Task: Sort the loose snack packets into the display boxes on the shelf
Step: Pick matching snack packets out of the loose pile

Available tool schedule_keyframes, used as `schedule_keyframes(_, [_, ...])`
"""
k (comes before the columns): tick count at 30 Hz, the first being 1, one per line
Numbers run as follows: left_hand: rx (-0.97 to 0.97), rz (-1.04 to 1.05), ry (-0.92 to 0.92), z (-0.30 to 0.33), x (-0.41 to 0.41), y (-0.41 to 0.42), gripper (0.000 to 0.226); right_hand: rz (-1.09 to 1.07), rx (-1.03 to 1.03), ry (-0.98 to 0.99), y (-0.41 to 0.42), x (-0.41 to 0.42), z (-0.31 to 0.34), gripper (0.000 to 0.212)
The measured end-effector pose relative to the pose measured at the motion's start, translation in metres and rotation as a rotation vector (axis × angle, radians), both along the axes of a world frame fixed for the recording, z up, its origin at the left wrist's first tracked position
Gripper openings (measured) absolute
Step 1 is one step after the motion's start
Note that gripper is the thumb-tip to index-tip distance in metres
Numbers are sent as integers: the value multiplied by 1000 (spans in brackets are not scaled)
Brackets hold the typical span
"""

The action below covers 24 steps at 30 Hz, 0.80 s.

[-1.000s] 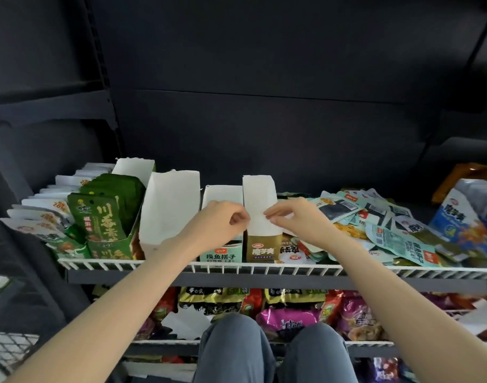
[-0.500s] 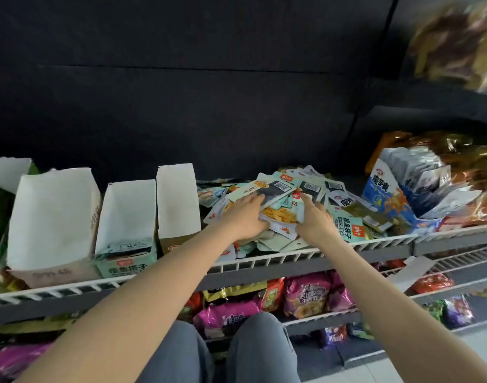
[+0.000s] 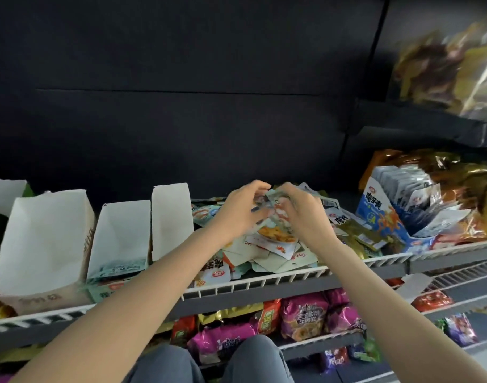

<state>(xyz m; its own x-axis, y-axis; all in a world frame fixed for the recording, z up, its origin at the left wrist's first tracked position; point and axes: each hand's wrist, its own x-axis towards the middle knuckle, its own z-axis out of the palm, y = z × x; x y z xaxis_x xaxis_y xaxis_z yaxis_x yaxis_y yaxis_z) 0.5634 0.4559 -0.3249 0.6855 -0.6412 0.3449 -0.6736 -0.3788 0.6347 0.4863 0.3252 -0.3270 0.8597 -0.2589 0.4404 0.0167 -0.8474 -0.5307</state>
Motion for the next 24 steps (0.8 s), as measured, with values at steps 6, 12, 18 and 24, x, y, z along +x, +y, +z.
schedule_keyframes(6, [-191,176,-128,22,-2,56,9,111,352,9,41,5,24,28])
schedule_keyframes(12, [-267,431,21,21,10,143,15,172,271,77,90,6,33,21])
schedule_keyframes(18, [-236,570,-69,18,-4,212,81,222,-81,6,155,18,52,25])
schedule_keyframes(24, [-48,351,-98,12,-11,243,39,244,-647,-31,201,24,59,41])
